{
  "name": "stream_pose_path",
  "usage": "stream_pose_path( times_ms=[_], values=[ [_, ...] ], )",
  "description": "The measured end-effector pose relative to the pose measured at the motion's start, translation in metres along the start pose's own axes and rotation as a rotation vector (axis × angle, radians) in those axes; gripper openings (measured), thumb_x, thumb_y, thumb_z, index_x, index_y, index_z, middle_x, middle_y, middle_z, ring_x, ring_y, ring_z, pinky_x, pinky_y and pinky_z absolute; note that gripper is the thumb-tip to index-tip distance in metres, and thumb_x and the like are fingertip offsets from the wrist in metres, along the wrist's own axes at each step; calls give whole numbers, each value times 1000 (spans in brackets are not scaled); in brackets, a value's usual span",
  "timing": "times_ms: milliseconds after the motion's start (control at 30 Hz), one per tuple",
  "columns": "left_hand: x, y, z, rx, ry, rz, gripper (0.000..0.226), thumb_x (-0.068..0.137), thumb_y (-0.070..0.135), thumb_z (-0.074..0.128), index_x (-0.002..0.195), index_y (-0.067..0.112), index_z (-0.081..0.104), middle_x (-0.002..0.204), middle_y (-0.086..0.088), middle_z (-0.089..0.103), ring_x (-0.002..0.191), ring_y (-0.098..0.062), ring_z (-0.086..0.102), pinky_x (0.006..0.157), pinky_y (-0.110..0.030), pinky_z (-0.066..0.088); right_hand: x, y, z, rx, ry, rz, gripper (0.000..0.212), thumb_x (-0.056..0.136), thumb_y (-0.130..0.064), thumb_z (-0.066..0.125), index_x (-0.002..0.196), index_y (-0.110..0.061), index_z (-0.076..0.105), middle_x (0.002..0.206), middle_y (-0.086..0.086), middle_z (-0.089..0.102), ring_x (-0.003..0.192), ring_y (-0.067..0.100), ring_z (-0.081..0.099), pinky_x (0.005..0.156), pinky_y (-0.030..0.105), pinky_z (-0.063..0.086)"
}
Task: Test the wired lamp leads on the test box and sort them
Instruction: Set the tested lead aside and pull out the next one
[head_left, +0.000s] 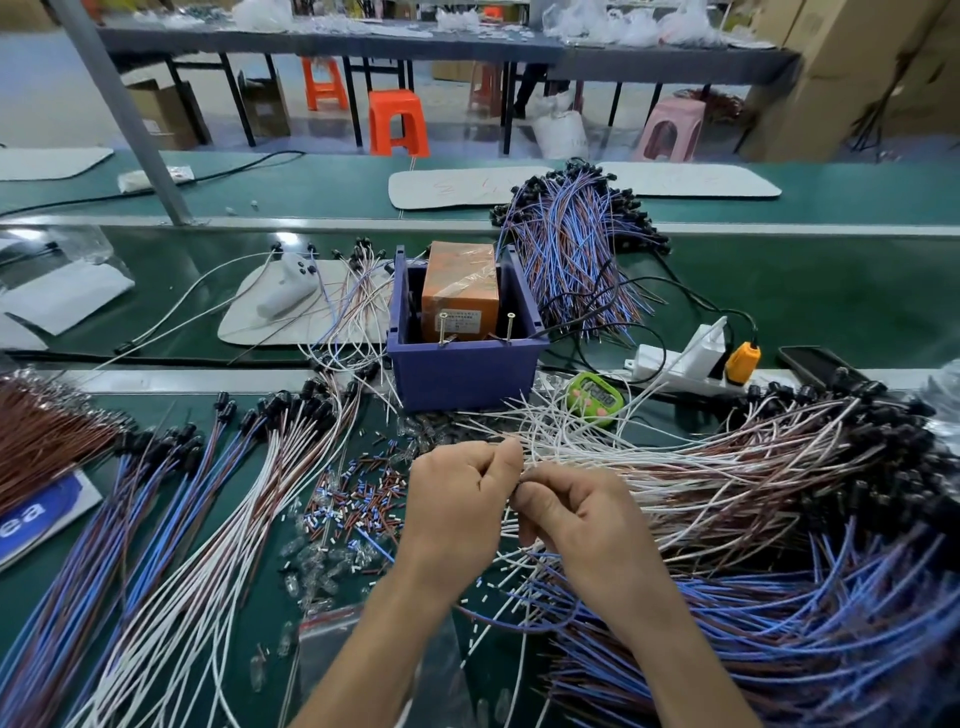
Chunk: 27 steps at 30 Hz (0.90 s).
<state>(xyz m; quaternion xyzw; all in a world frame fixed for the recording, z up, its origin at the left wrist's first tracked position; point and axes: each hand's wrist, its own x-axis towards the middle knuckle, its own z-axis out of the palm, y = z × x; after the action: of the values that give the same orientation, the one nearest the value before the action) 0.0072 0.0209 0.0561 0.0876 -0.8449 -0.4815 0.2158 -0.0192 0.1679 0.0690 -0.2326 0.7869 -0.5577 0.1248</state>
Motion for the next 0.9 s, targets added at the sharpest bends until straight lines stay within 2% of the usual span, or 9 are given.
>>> stream_pose_path(
  times_ms=[100, 167, 267, 333, 467, 600, 700, 800, 900],
  values=[
    [6, -5, -3, 58, -13, 34, 49, 99, 41, 58, 51, 31, 51, 45, 12, 41, 45, -7, 36, 47, -15, 26, 3, 1, 1, -36, 3, 2, 27, 100, -26, 62, 75, -22, 72, 60, -3, 66, 49, 3, 45, 51, 17, 34],
    [9, -6, -2, -119, -69, -102, 55, 97, 44, 56, 50, 16, 48, 45, 12, 36, 46, -6, 31, 50, -24, 30, 6, 1, 1, -41, 7, -5, 27, 100, -26, 61, 74, -24, 71, 60, -4, 66, 49, 3, 46, 51, 17, 34],
    [10, -9, 5, -440, -144, -311, 56, 105, 29, 56, 52, 8, 55, 51, -10, 49, 52, -21, 44, 52, -44, 39, 11, 0, 3, -23, 17, -3, 25, 99, -25, 63, 78, -30, 74, 61, -4, 68, 47, 2, 46, 50, 14, 33],
    [11, -15, 5, -332, -127, -281, 58, 105, 29, 57, 49, 14, 49, 49, -4, 44, 50, -18, 39, 52, -37, 34, 13, 4, 5, -23, 20, 22, 22, 99, -27, 63, 80, -26, 75, 63, -1, 69, 48, 2, 46, 50, 18, 35],
    [13, -20, 1, -76, -89, -187, 59, 102, 33, 59, 49, 18, 39, 44, 12, 27, 44, -6, 25, 44, -23, 22, 14, 9, 8, 16, 11, 70, 30, 93, -40, 60, 77, -18, 73, 63, 12, 67, 51, 17, 47, 51, 42, 38],
    [14, -18, 3, -161, -121, -275, 60, 103, 28, 58, 47, 19, 38, 44, 12, 28, 43, -8, 23, 45, -27, 22, 13, 8, 9, -24, 22, 68, 33, 93, -38, 60, 70, -16, 71, 53, 7, 60, 46, 9, 43, 49, 29, 33],
    [12, -19, 6, -284, -138, -391, 63, 103, 21, 56, 41, 18, 43, 41, 11, 35, 39, -6, 27, 45, -25, 26, 13, 8, 11, -35, 30, 85, 33, 92, -35, 61, 67, -17, 71, 50, 4, 58, 45, 9, 43, 49, 29, 34],
    [12, -19, 5, -192, -157, -435, 54, 99, 25, 58, 50, 7, 44, 51, -4, 37, 50, -16, 27, 53, -32, 23, 12, 7, 13, -56, 11, 98, 33, 94, -27, 64, 63, -17, 70, 50, -3, 60, 45, 8, 47, 51, 29, 38],
    [19, -31, -18, -90, 10, -472, 50, 98, 26, 59, 53, 19, 39, 51, 2, 31, 47, -13, 22, 55, -36, 18, 7, 14, 5, 20, 28, 144, 21, 93, -19, 68, 72, -19, 74, 60, 1, 69, 51, 10, 52, 53, 31, 44]
  ],
)
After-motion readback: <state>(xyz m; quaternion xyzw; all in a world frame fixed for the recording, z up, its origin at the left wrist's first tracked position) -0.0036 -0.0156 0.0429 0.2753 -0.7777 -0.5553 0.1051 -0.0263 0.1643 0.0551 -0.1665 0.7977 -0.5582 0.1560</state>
